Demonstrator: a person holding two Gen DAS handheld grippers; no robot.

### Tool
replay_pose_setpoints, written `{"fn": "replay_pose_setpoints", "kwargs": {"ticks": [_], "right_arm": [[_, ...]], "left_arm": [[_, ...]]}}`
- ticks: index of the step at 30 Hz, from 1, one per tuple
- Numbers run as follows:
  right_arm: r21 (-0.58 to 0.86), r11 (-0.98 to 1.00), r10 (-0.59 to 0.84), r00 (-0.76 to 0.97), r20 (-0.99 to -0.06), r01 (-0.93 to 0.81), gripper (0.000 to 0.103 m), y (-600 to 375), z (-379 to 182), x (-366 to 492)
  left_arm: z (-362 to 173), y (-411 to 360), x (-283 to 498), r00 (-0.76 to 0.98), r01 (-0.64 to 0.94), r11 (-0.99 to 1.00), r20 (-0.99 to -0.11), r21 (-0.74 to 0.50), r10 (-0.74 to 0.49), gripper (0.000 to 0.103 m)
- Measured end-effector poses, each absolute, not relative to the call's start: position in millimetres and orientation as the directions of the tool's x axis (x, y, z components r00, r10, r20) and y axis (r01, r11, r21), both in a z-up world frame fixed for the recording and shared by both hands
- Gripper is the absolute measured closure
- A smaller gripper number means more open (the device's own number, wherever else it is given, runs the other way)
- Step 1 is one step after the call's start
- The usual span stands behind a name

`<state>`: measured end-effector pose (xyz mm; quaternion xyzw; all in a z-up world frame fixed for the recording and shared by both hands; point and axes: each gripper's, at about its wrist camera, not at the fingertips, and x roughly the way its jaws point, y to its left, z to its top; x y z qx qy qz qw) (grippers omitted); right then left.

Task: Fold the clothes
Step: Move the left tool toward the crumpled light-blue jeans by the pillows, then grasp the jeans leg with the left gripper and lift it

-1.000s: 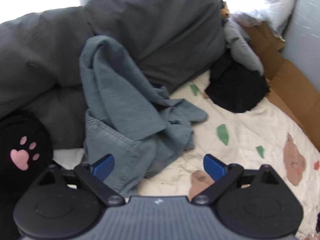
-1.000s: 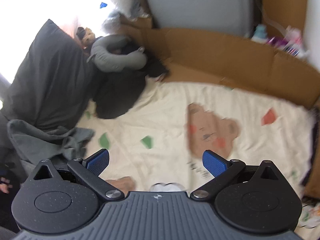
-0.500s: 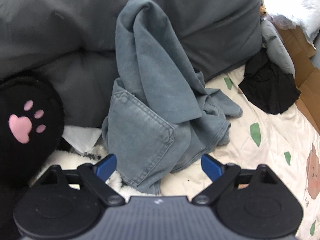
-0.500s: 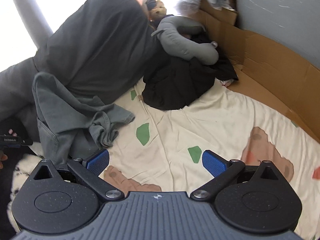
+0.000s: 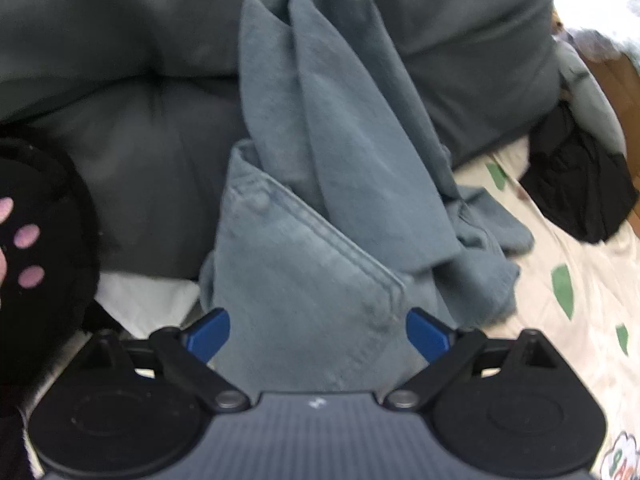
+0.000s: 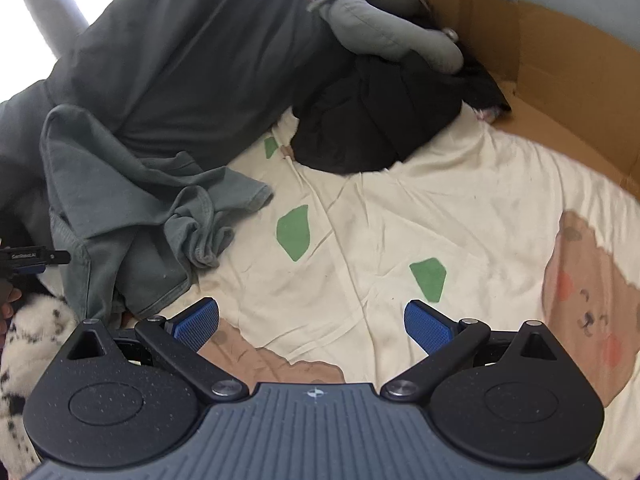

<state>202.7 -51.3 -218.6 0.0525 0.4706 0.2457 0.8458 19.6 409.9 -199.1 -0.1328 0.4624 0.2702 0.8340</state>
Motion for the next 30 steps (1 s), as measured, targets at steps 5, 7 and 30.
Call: {"fn": "replay_pose_setpoints", "kwargs": {"ticks": [5,7,30], "right_arm": [[0.338,0.873,0.473,0.439,-0.764,-0.352,0.002,-49.2,-232.7,202.2],[0.342,0.87,0.477,0.43,-0.766,-0.354,0.002,-47.5,-237.5,200.7],[0.392,0.827,0.538,0.365,-0.759,-0.404,0.002,-41.7,-254.0,181.7]], "left_arm": [[-190.6,422.5,24.6,0.469,-0.579,0.814,-0.8,0.042,0.375,0.002],[-192.7,431.5,26.9,0.467,-0.604,0.796,-0.798,0.027,0.381,0.002],[-216.6,487.9,49.6,0.546,-0.673,0.7,-0.8,-0.24,0.251,0.074]]}}
